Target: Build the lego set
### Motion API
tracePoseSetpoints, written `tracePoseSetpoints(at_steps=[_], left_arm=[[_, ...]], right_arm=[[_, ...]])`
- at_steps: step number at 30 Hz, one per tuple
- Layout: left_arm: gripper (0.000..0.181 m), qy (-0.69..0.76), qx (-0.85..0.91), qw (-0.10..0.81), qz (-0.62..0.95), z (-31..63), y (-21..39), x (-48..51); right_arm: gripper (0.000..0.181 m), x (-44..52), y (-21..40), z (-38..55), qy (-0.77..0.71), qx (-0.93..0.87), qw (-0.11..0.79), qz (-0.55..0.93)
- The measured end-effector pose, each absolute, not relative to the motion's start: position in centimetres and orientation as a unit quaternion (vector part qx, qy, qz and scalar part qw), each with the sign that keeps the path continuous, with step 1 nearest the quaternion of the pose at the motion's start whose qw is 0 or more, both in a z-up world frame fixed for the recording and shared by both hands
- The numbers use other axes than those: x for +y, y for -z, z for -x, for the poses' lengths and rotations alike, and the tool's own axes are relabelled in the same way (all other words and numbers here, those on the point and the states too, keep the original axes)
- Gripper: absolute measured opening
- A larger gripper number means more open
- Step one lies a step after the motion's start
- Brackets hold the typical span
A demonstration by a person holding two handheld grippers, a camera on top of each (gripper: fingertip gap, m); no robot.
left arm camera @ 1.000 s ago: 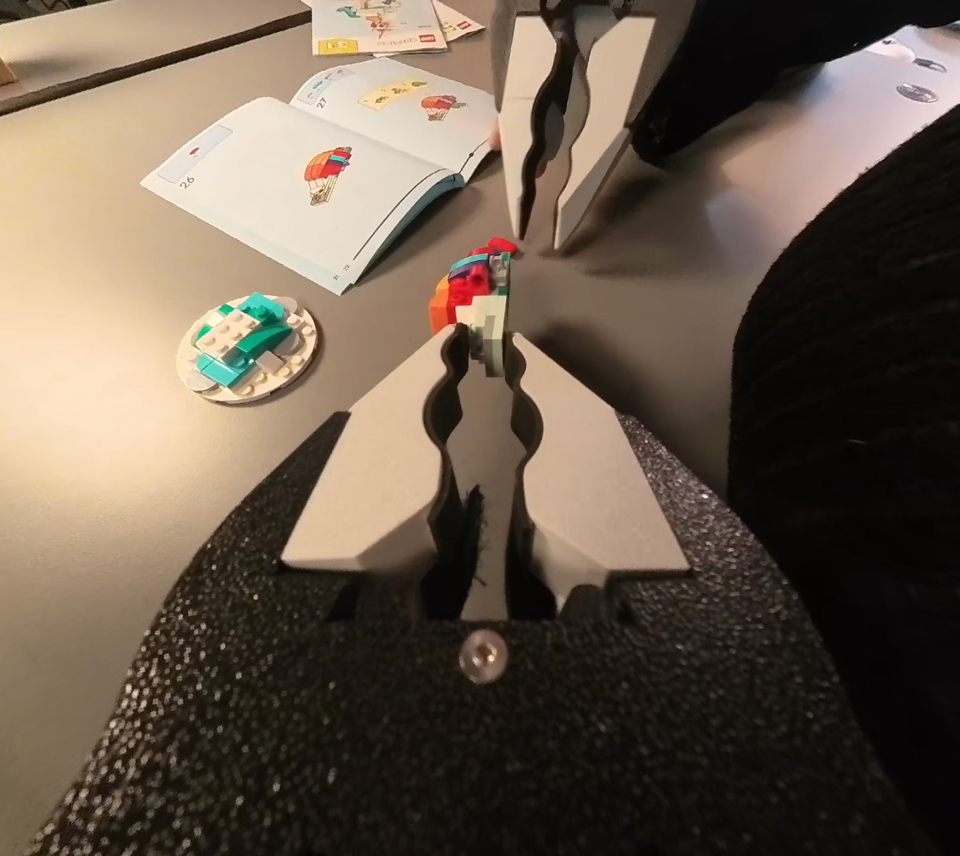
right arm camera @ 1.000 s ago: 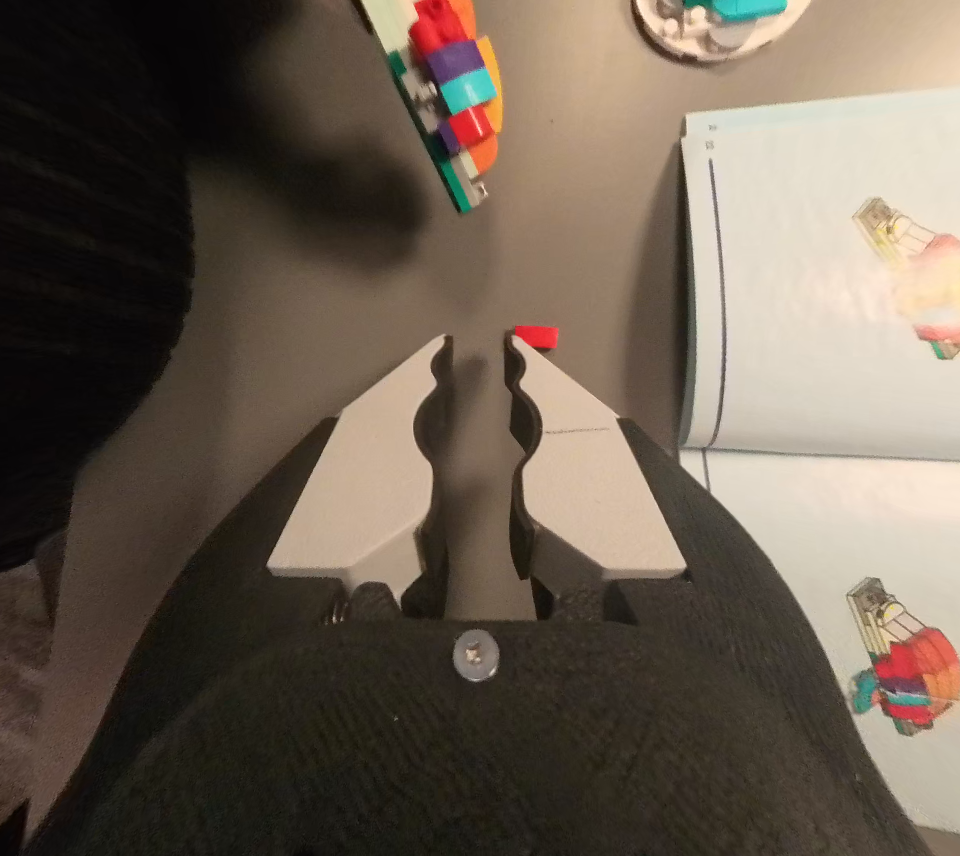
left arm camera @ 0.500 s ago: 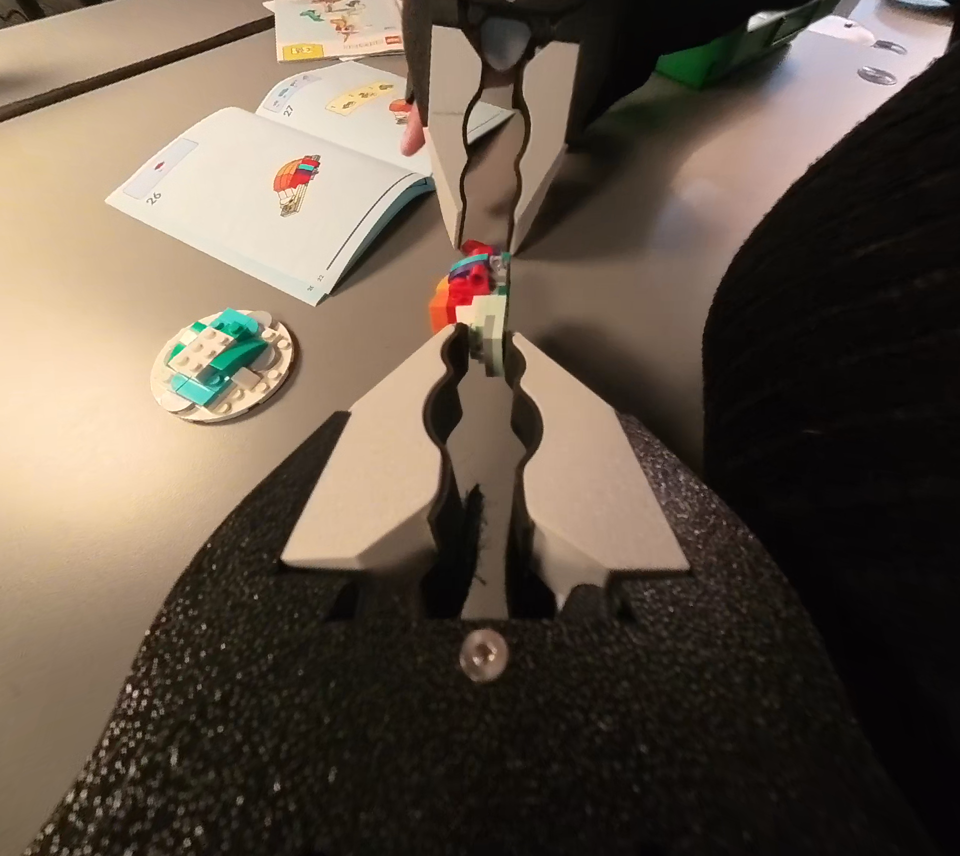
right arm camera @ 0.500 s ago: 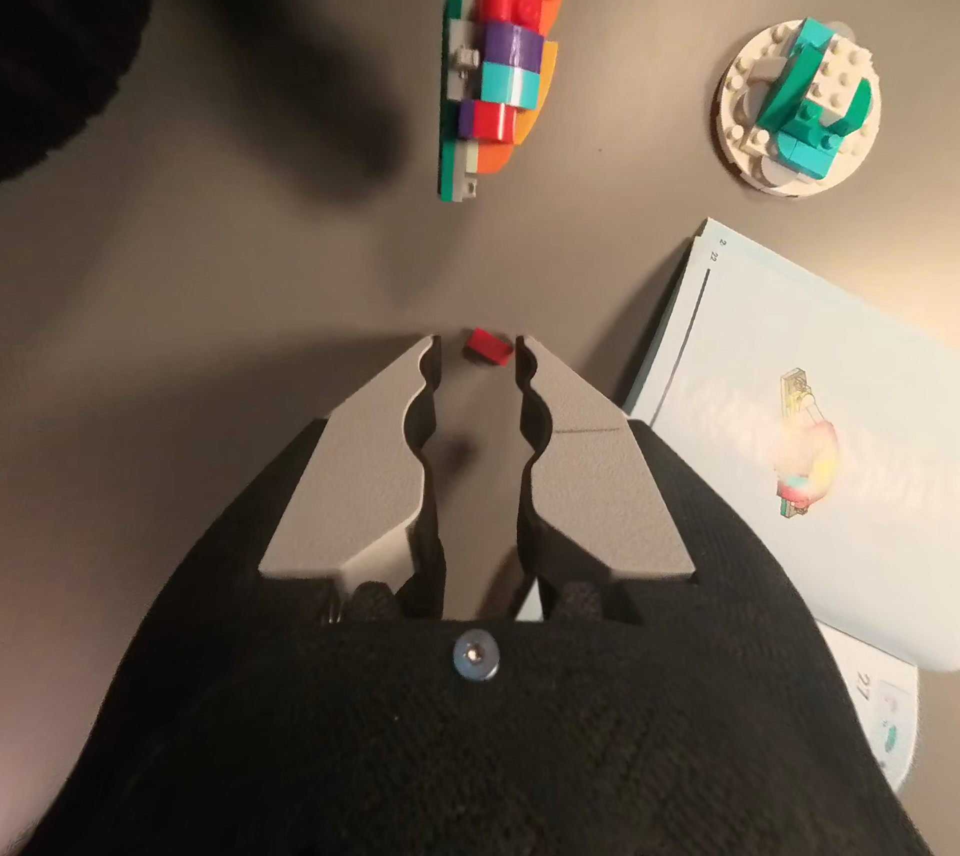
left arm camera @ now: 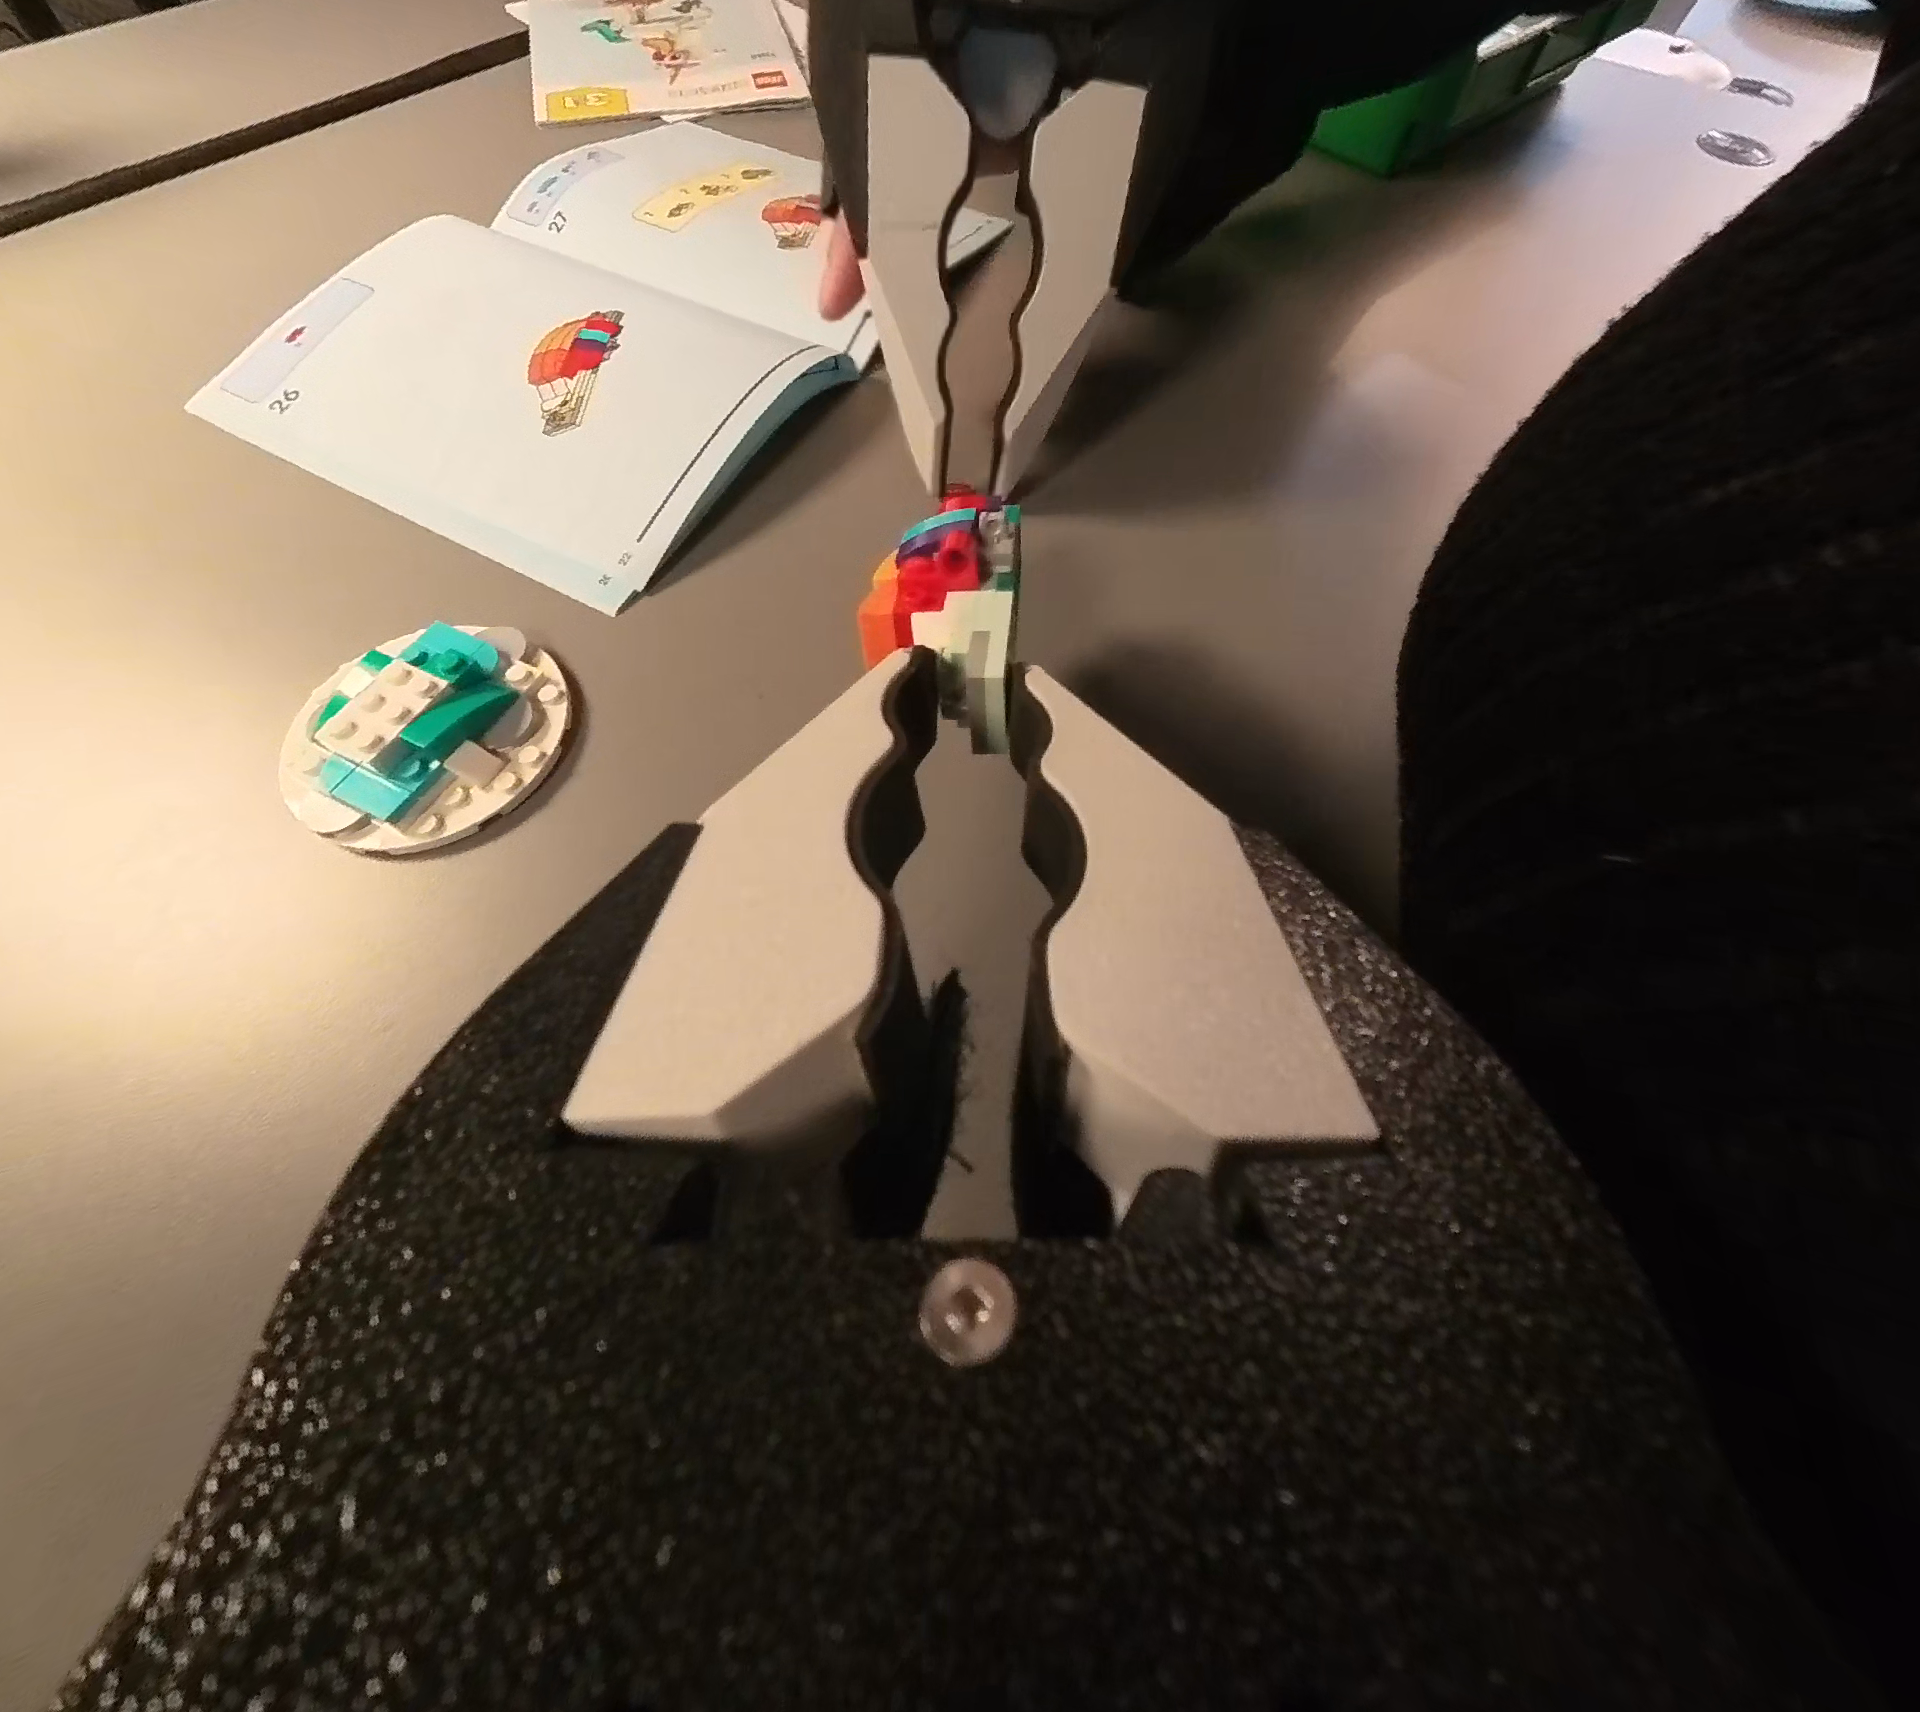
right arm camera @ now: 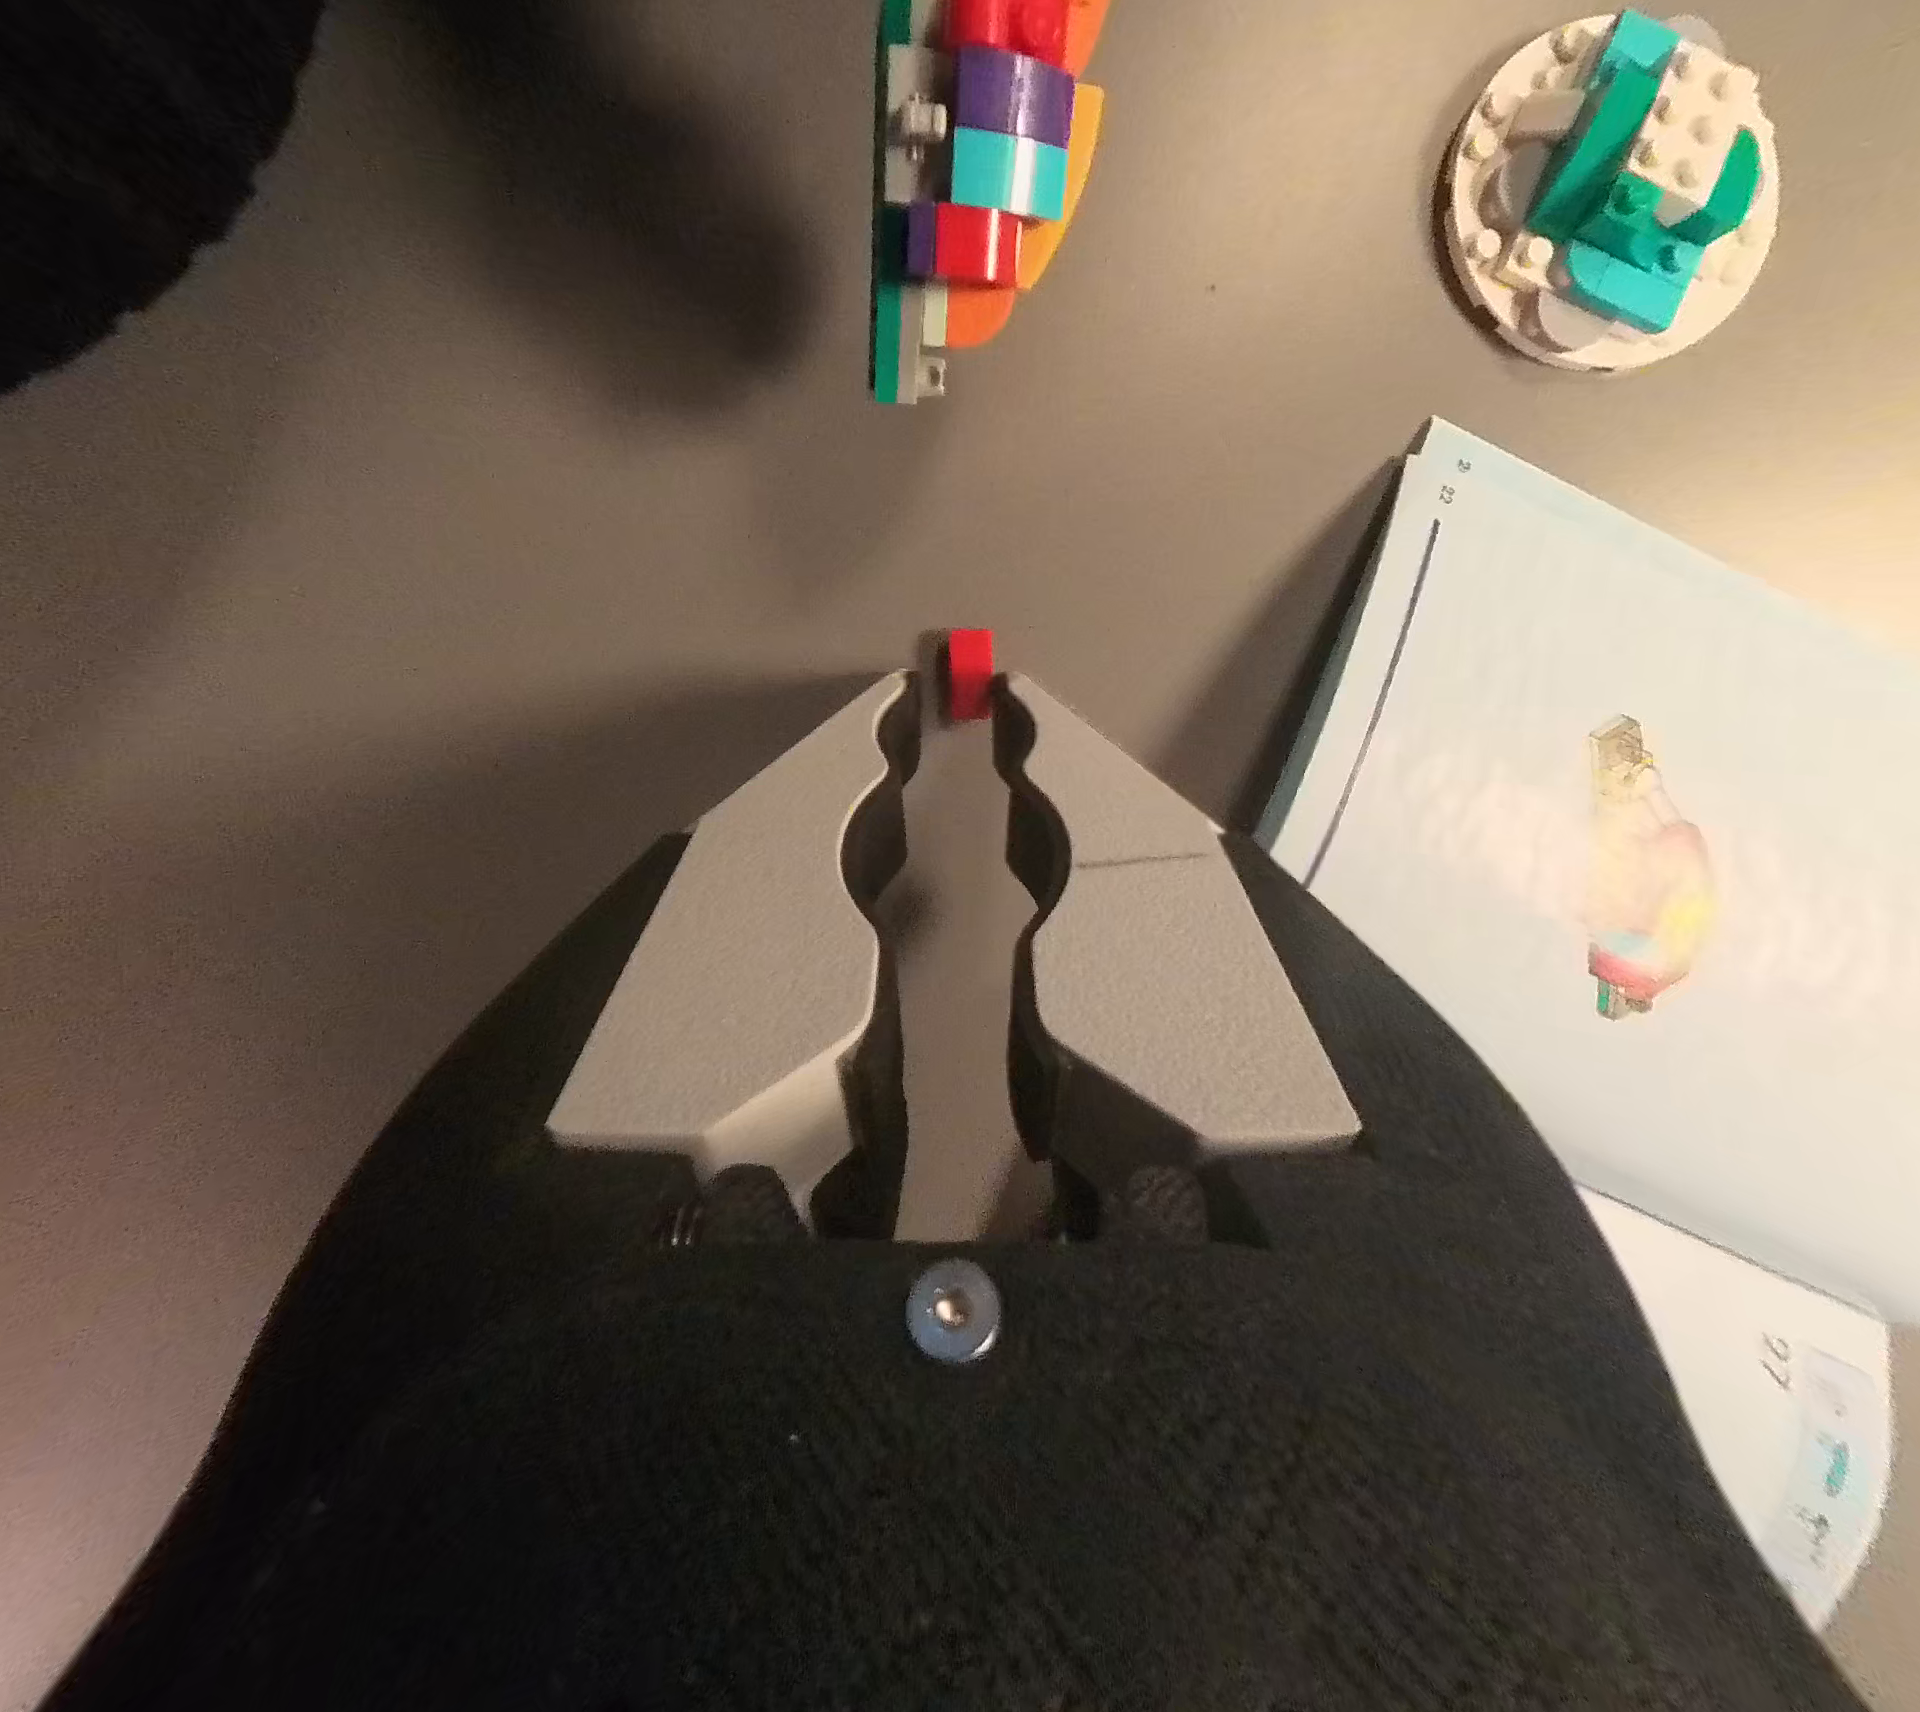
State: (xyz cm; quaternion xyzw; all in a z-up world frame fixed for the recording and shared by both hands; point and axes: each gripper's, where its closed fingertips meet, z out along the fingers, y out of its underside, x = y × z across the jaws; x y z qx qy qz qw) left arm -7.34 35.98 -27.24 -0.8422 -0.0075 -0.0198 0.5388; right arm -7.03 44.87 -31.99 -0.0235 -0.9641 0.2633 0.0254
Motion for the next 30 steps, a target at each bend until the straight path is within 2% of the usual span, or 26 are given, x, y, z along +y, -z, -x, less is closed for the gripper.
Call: tracePoseSetpoints(at_steps=[1, 4, 7, 10, 14, 20, 30], left_arm=[[0.011, 0.020, -0.008, 0.539, 0.842, 7.3, 27.2, 36.0], [0.011, 0.020, -0.013, 0.539, 0.842, 7.5, 27.3, 36.0], [0.011, 0.022, -0.021, 0.544, 0.839, 7.7, 27.1, 36.2], [0.011, 0.017, -0.015, 0.553, 0.833, 7.7, 26.7, 36.6], [0.011, 0.002, 0.000, 0.561, 0.828, 7.4, 26.4, 37.0], [0.011, -0.017, 0.018, 0.571, 0.821, 7.1, 25.8, 37.2], [0.011, -0.045, 0.053, 0.574, 0.816, 6.6, 25.5, 37.1]], right_arm=[[0.007, 44.8, 32.0, 7.1, -0.267, -0.963, 0.025, 0.034], [0.006, 44.2, 31.5, 7.5, -0.302, -0.945, -0.009, 0.121], [0.006, 43.0, 28.9, 8.1, -0.388, -0.892, -0.075, 0.218], [0.006, 42.2, 25.7, 9.0, -0.440, -0.857, -0.096, 0.250], [0.006, 40.5, 23.3, 9.0, -0.420, -0.882, -0.052, 0.208], [0.006, 38.6, 24.1, 7.6, -0.347, -0.927, -0.013, 0.141], [0.006, 38.2, 24.1, 7.5, -0.313, -0.944, -0.004, 0.100]])
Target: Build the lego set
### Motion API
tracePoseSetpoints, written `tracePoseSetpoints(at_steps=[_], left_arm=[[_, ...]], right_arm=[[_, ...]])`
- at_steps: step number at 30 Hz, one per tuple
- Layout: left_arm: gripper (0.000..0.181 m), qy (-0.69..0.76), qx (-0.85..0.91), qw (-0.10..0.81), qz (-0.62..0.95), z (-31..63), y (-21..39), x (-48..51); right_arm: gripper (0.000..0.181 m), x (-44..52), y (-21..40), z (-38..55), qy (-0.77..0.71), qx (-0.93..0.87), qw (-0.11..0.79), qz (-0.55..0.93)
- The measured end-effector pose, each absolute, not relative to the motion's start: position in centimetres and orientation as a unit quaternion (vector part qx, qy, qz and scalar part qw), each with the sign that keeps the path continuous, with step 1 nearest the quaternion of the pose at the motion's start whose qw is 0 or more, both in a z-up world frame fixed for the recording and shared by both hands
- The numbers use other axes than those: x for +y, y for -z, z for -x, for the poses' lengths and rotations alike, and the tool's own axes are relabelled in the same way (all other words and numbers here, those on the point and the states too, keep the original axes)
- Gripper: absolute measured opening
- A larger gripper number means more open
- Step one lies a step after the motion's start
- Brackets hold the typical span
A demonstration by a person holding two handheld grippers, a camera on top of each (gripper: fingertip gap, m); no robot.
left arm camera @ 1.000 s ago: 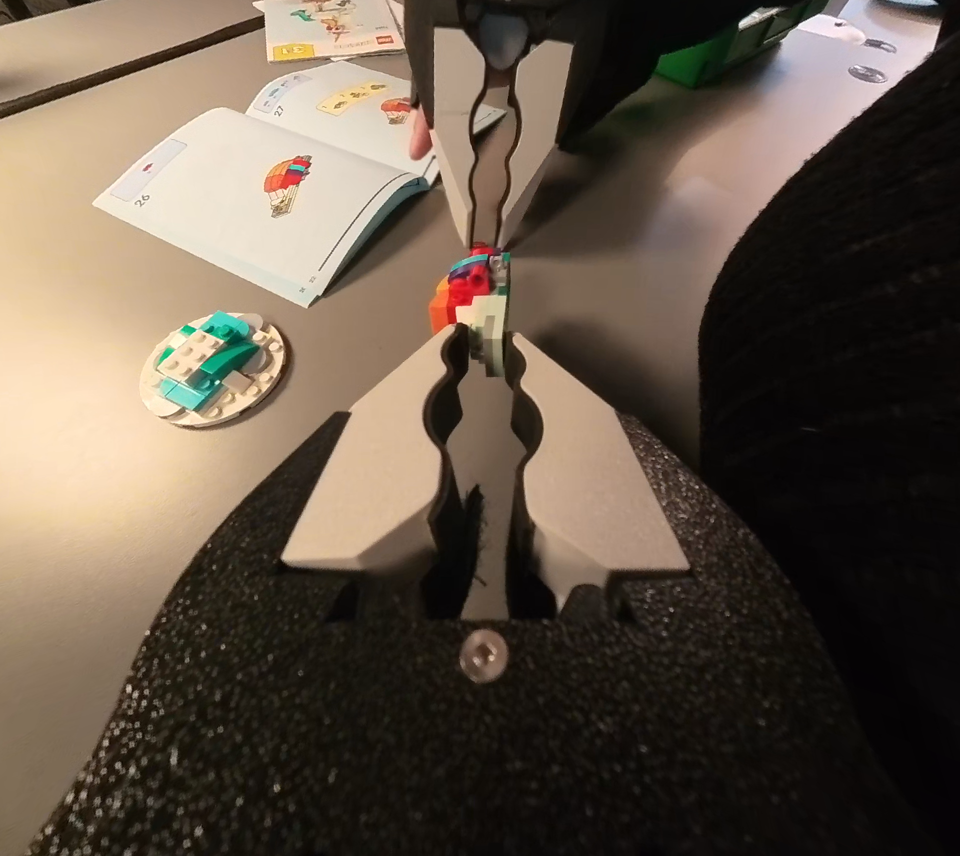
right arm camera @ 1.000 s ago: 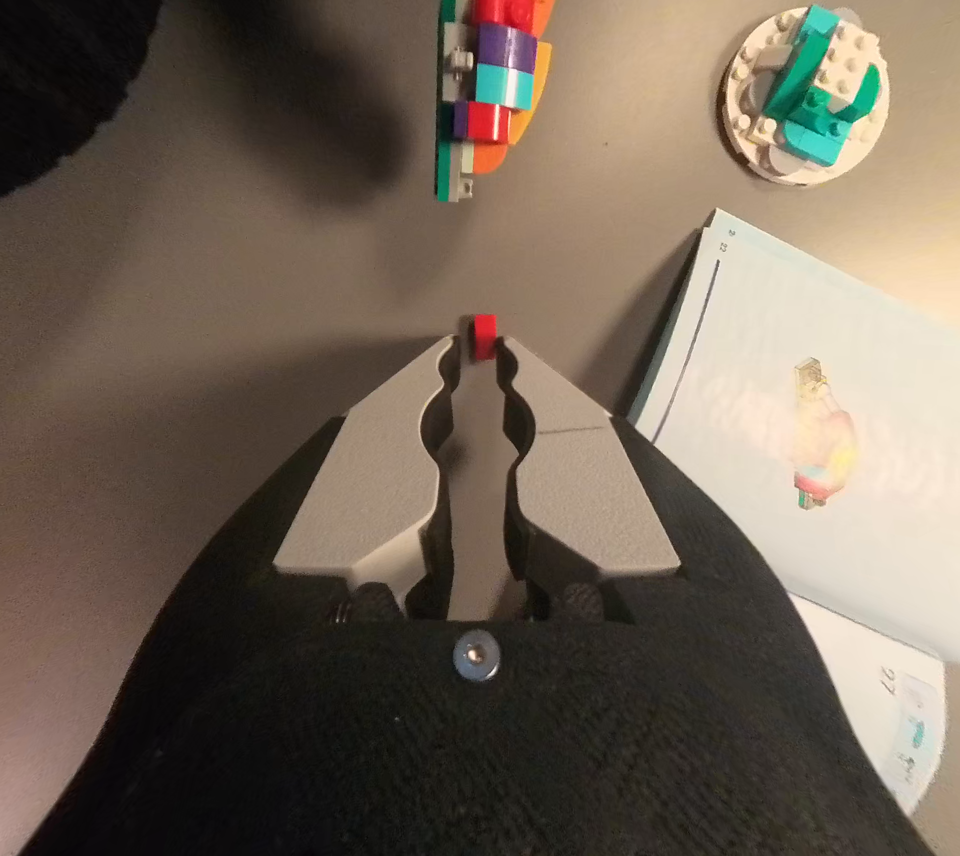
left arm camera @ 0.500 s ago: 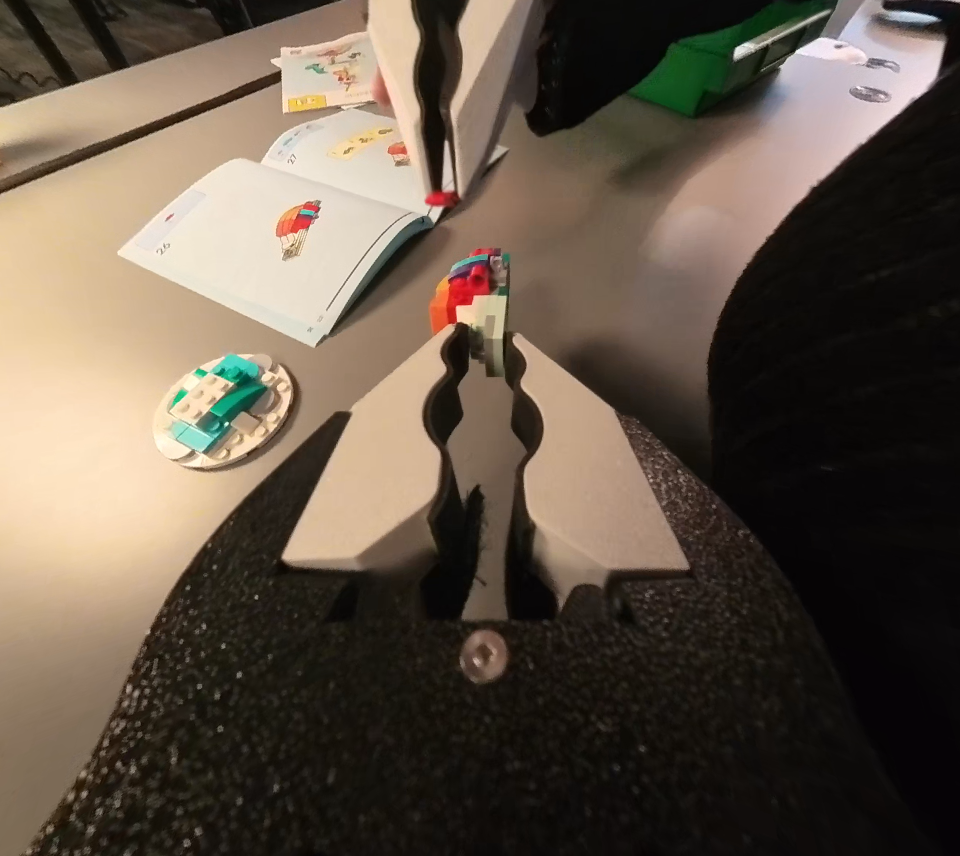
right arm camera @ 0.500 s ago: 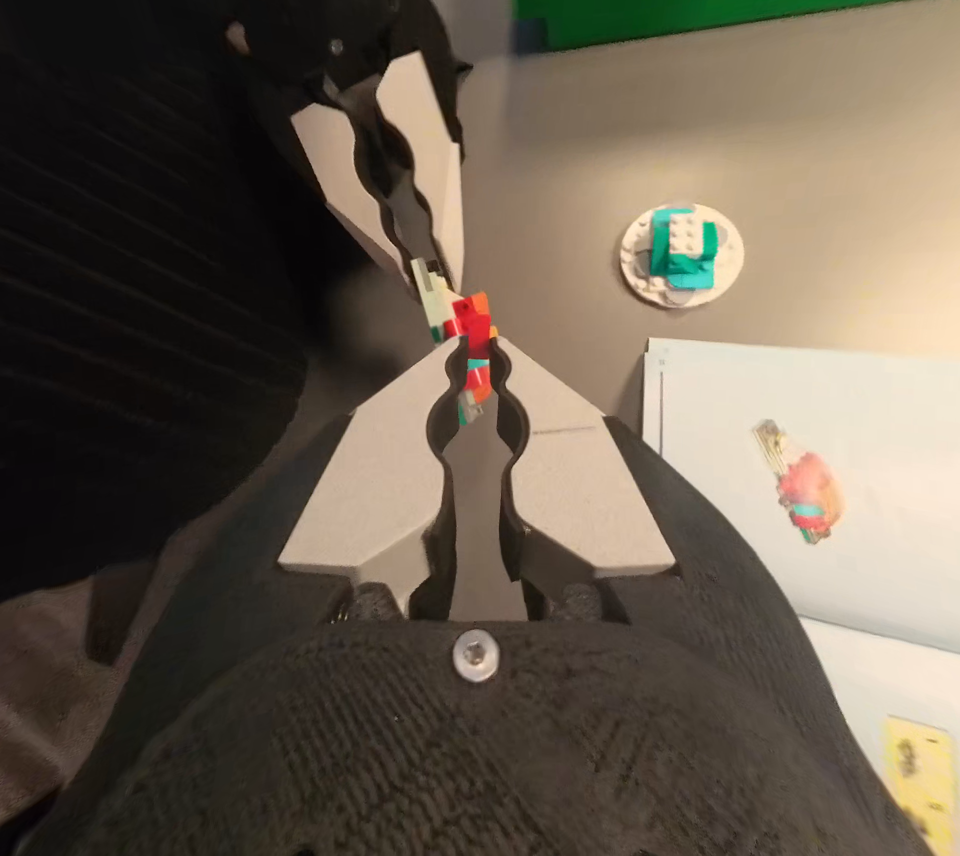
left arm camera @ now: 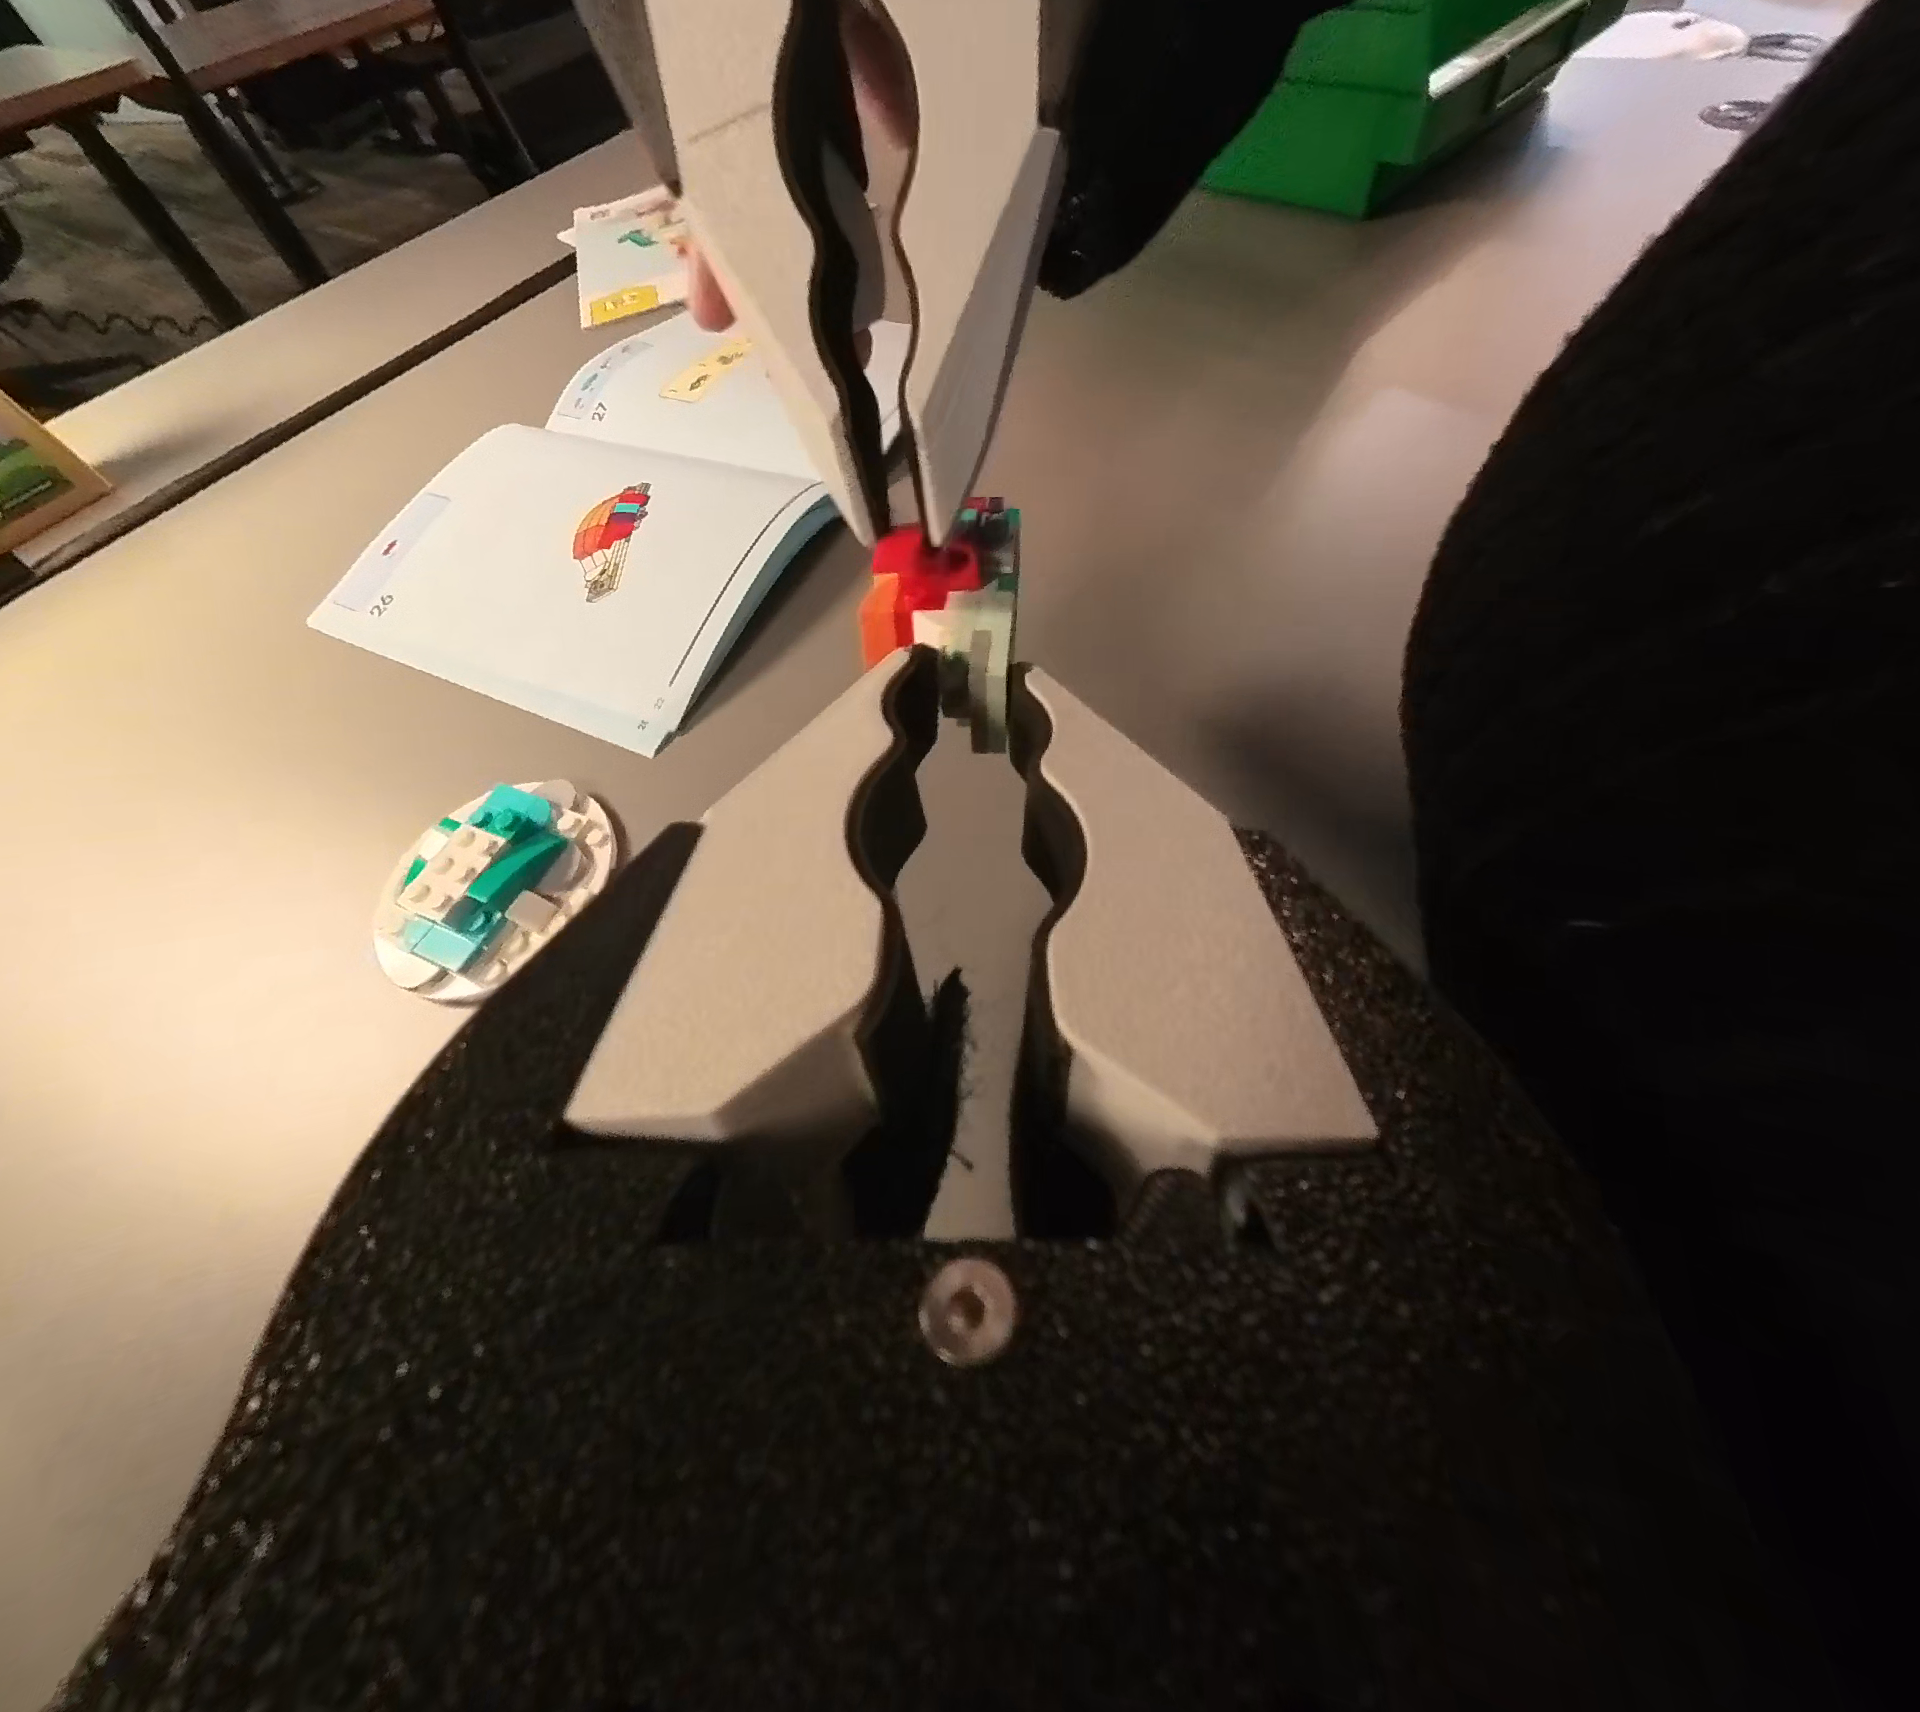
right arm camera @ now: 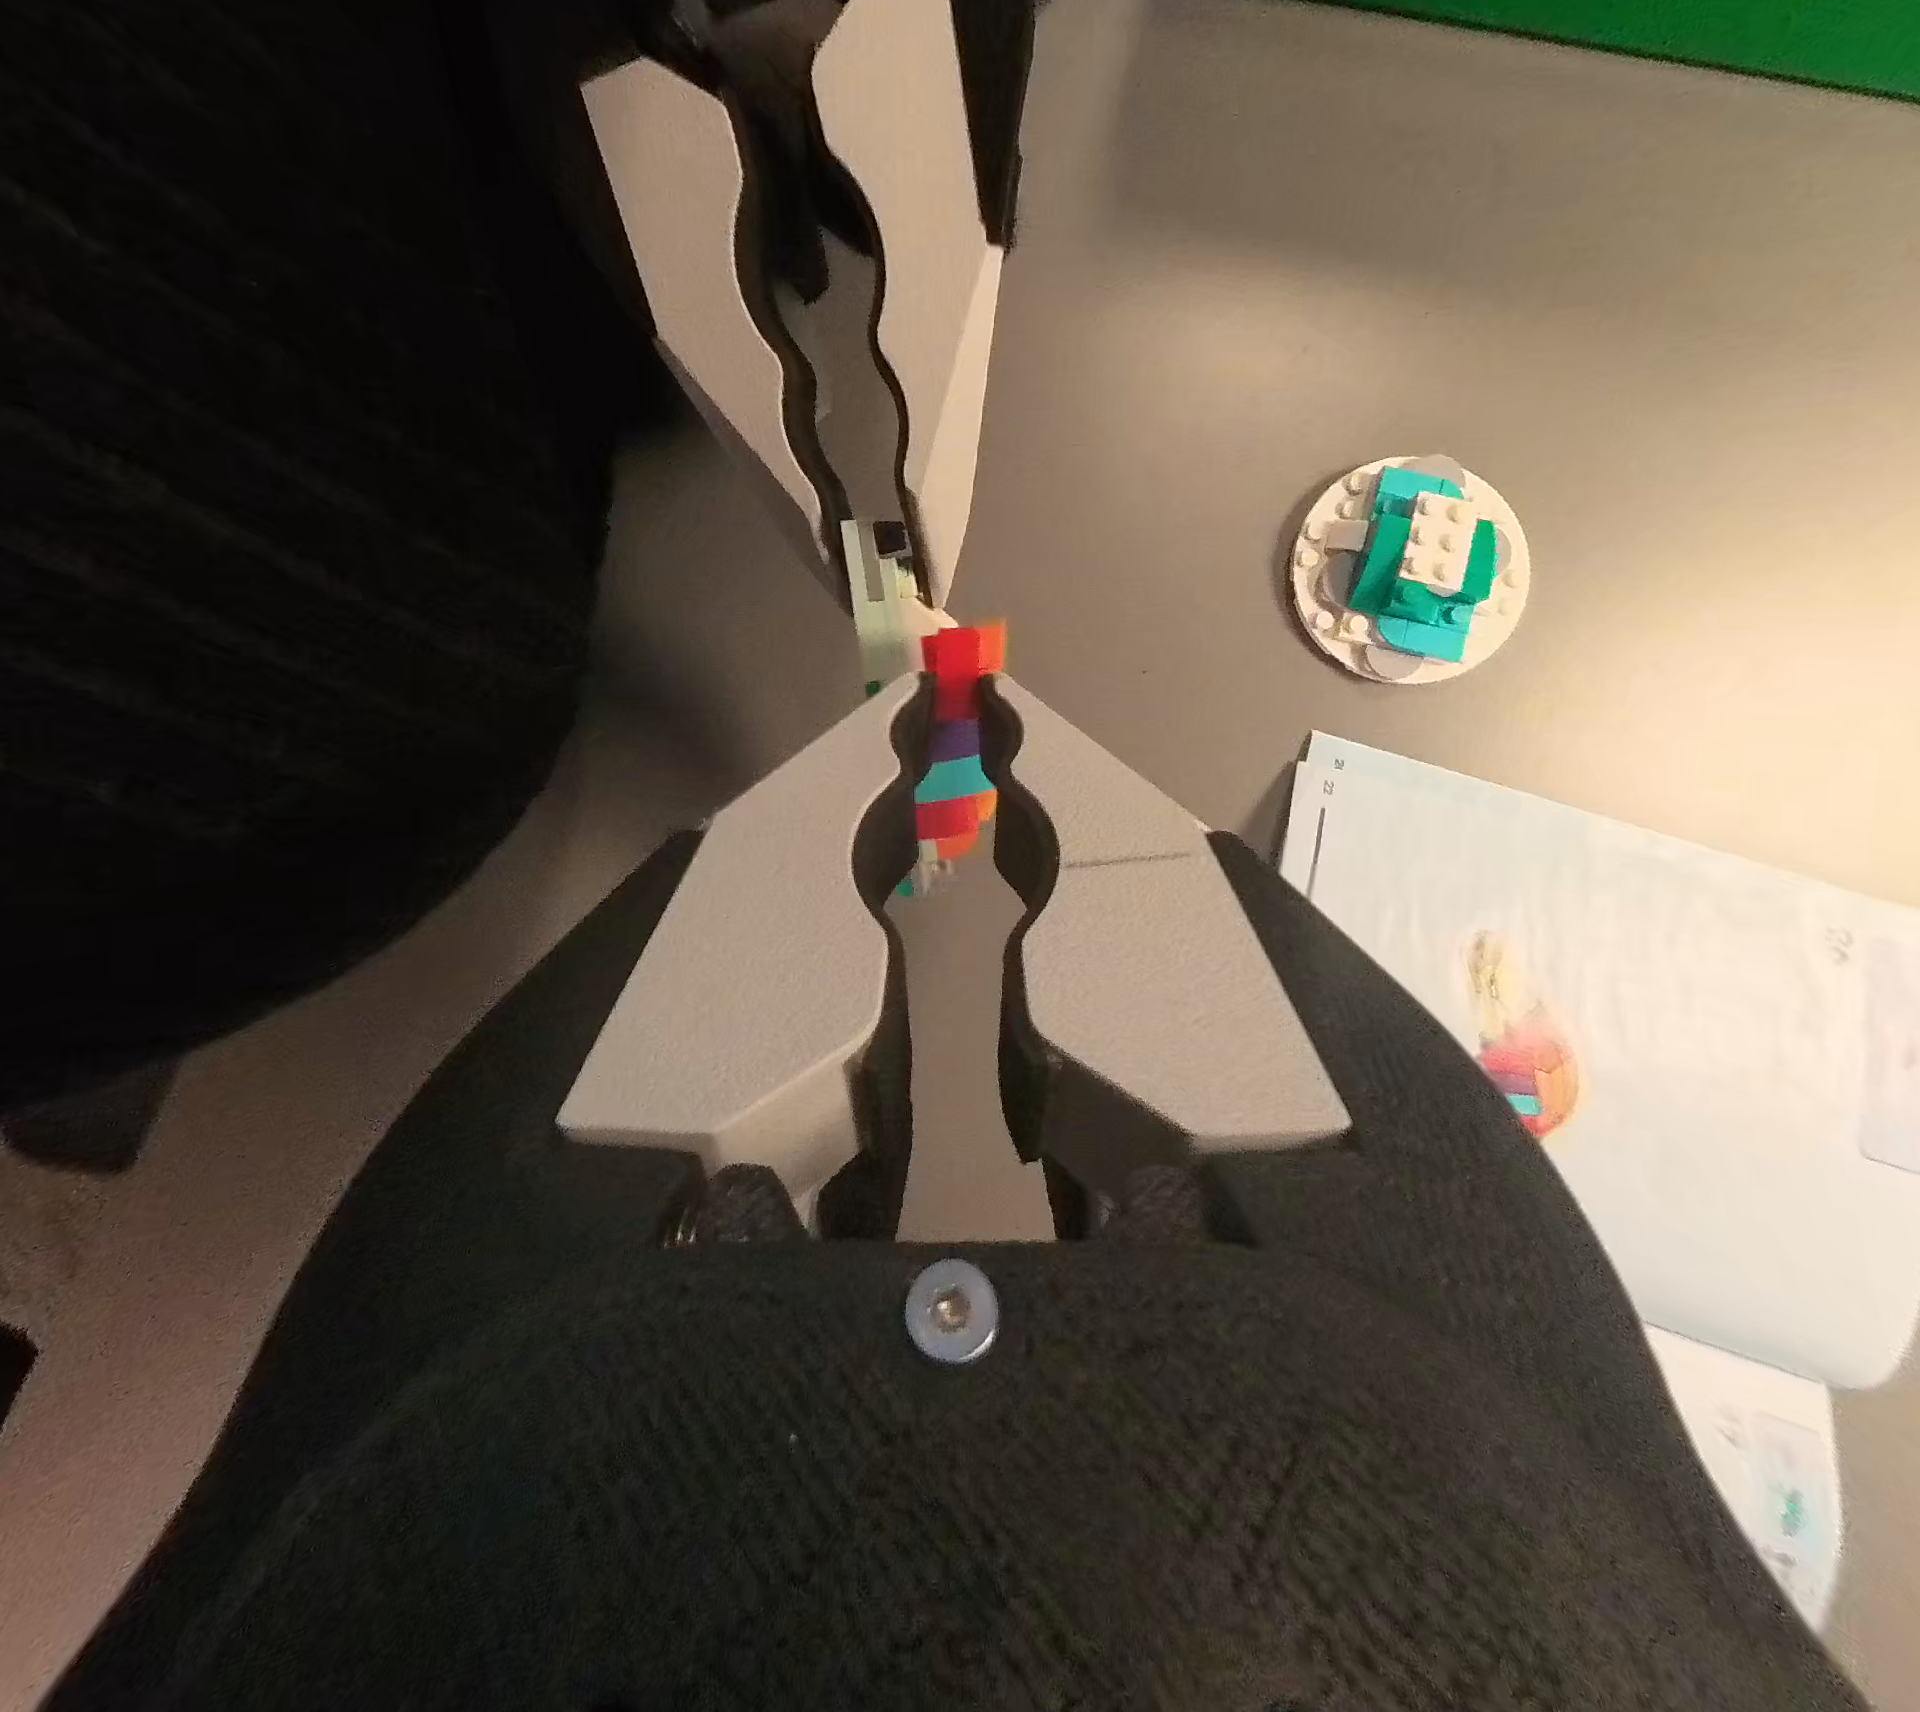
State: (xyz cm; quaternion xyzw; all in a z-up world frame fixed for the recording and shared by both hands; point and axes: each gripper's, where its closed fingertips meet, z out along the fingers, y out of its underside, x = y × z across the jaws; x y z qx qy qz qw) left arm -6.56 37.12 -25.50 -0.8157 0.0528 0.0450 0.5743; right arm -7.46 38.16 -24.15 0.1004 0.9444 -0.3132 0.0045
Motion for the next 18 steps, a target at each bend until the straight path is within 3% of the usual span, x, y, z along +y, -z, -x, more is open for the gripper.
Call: tracePoseSetpoints(at_steps=[18], left_arm=[[0.010, -0.109, 0.118, 0.562, 0.811, 5.7, 25.2, 37.2]], right_arm=[[0.006, 38.3, 24.3, 6.4, 0.243, 0.969, 0.032, -0.027]])
